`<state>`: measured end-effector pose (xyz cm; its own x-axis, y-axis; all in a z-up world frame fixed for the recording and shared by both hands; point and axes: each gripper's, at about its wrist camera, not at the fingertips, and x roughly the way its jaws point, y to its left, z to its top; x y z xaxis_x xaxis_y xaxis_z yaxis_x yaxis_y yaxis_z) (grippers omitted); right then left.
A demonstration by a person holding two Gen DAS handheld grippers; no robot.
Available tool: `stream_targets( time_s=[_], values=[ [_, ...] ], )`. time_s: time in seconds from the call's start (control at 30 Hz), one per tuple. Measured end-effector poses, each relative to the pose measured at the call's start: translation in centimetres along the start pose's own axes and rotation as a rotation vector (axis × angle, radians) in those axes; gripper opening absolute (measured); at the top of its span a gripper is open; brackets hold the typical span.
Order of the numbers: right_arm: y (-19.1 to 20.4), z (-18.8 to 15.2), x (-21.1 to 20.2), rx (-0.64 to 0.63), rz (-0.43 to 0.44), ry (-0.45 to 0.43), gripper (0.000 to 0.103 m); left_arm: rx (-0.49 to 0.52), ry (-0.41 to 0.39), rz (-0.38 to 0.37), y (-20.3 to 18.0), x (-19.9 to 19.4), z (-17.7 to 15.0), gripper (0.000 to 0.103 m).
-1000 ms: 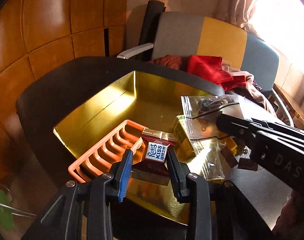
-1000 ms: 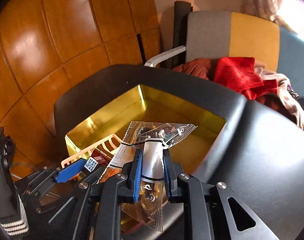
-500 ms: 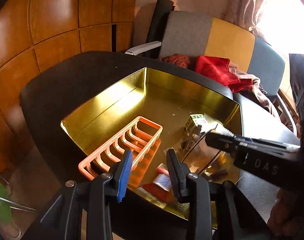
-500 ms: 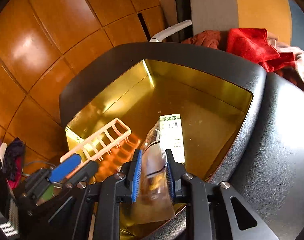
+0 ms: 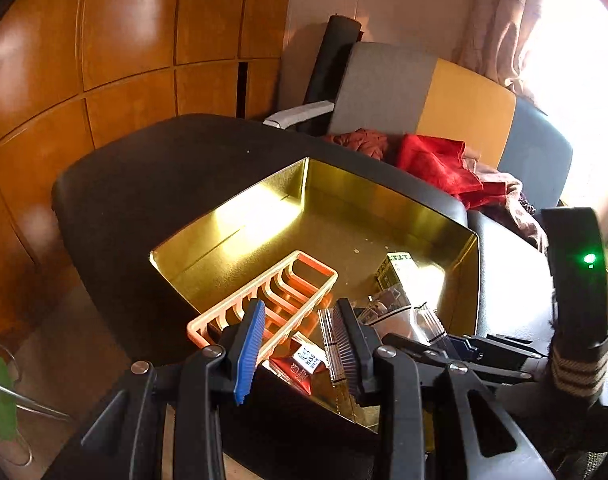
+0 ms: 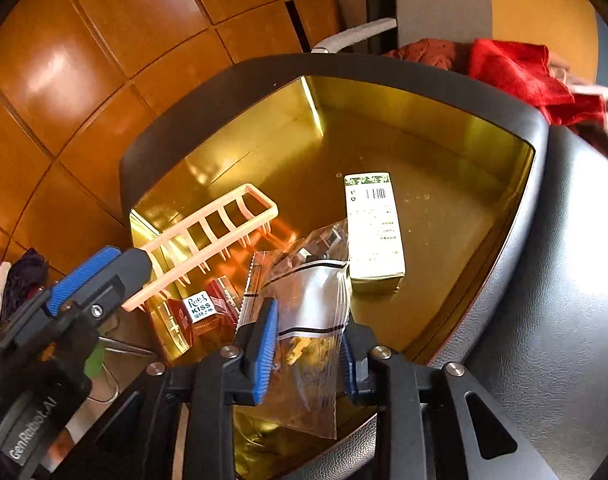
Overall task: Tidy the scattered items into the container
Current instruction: 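Open both grippers to drop the chocolate and zip bag into the box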
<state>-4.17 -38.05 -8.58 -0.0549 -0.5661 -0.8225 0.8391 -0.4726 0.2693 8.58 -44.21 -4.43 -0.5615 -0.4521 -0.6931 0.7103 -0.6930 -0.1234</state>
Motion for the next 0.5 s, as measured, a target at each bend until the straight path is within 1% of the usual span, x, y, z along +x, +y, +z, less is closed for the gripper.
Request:
stream_targets(
  time_s=[0.27, 0.3, 0.37, 0.4, 0.43, 0.47, 0.5],
  values=[
    [0.6, -0.7, -0.3, -0.052, -0.059, 0.025, 0.032, -0.004, -0.001, -0.013, -0.1, -0.8, -0.5, 0.036],
    [0.6, -0.9, -0.5, -0.053, -0.064, 0.027, 0.035, -0.004, -0.002, -0.014, -0.1, -0.9, -0.6, 0.036],
    [0.5, -1.3, -0.9, -0.059, -0.066, 0.030, 0.034, -0.006, -0.004, -0.019, -0.3, -1.1, -0.8, 0.036],
    [0.6, -1.6, -1.1, -0.065, -0.087, 0.027, 0.035, -0.005, -0.006, -0.020, -0.3, -1.3, -0.8, 0.036],
    [0.6, -1.8, -1.7, -0.060, -0.088, 0.015, 0.038, -0.004, -0.008, -0.020, -0.3, -1.4, -0.8, 0.036],
    [0.5, -2.1, -2.4, -0.048, -0.066, -0.006, 0.042, -0.005, -0.009, -0.024, -0.3, -1.5, -0.8, 0.036],
    [0.4, -2.4, -2.9, -0.044, -0.050, -0.022, 0.050, -0.007, -0.009, -0.027, -0.3, -1.7, -0.8, 0.036]
  ],
)
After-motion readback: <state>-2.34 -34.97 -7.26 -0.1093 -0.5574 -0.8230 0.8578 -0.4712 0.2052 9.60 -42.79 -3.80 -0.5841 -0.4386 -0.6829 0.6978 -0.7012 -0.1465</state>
